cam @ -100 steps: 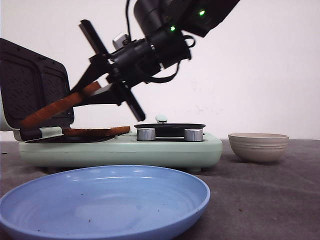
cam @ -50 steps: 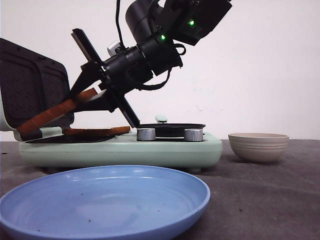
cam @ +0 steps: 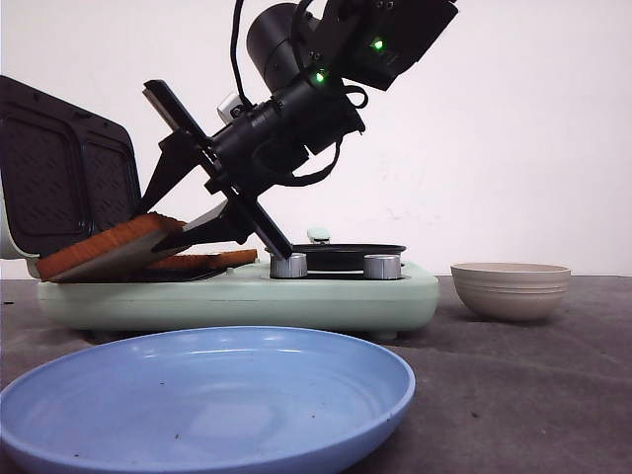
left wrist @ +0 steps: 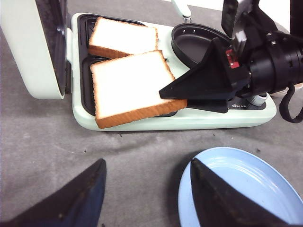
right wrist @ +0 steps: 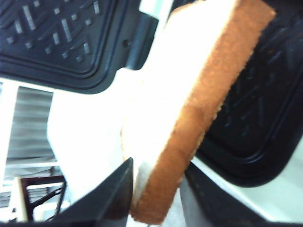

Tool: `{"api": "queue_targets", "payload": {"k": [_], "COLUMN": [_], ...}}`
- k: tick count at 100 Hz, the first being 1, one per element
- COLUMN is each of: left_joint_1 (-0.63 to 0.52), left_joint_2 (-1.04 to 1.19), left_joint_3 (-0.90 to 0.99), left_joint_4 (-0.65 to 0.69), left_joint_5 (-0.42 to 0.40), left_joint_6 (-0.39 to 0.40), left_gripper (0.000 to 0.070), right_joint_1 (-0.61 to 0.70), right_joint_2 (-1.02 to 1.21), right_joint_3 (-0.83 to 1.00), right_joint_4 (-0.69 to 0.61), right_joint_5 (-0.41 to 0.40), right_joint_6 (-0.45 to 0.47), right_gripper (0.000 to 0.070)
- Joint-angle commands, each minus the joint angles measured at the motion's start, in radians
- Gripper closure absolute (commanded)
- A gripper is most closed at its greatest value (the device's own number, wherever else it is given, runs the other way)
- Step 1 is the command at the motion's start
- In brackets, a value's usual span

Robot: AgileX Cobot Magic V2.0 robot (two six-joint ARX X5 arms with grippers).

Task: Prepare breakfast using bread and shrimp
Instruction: 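Carry the bread over to the nearer press plate and lower it, then open the right gripper and lift it away from the press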

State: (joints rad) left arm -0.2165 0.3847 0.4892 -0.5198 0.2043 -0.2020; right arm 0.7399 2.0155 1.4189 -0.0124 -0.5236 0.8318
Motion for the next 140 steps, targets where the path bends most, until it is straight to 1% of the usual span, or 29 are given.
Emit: {"api": "queue_targets", "payload": {"k": [1, 16, 28, 41, 59, 86, 93, 110, 140], "left_joint_1": [0.0, 0.0, 0.0, 0.0, 0.0, 0.0, 0.0, 0.0, 0.0], "left_joint_2": [0.0, 0.0, 0.0, 0.0, 0.0, 0.0, 0.0, 0.0, 0.0], "left_joint_3": [0.005, 0.005, 0.005, 0.005, 0.005, 0.005, 0.005, 0.005, 0.005], "left_joint_4": [0.011, 0.011, 0.011, 0.011, 0.011, 0.011, 0.011, 0.011, 0.01], "left_joint_5": [-0.005, -0.006, -0.006, -0.006, -0.006, -0.005, -0.006, -0.005, -0.005], "left_joint_6": [0.008, 0.011, 0.018, 0.029, 0.029, 0.029, 0.029, 0.029, 0.029], "left_gripper": [0.0429, 0.0429, 0.0429, 0.0429, 0.0429, 0.0429, 0.0429, 0.0429, 0.0429], "right_joint_1": [0.011, 0.011, 0.011, 0.008, 0.008, 0.008, 0.008, 0.011, 0.024], "right_joint_2": [0.02, 0.02, 0.02, 0.02, 0.02, 0.02, 0.02, 0.02, 0.02], "right_joint_3": [0.021, 0.021, 0.021, 0.025, 0.062, 0.193, 0.217, 0.218, 0.218], "right_joint_4": [-0.013, -0.045, -0.045, -0.043, -0.056, -0.193, -0.235, -0.29, -0.311], "right_joint_5": [0.015, 0.032, 0.055, 0.064, 0.101, 0.178, 0.181, 0.18, 0.191], "right_joint_6": [-0.033, -0.067, -0.077, -0.081, -0.094, -0.175, -0.186, -0.193, -0.205], "right_gripper": [0.0496, 0.0479, 0.0414, 0.0411, 0.0409, 0.0409, 0.0409, 0.0409, 0.0409]}}
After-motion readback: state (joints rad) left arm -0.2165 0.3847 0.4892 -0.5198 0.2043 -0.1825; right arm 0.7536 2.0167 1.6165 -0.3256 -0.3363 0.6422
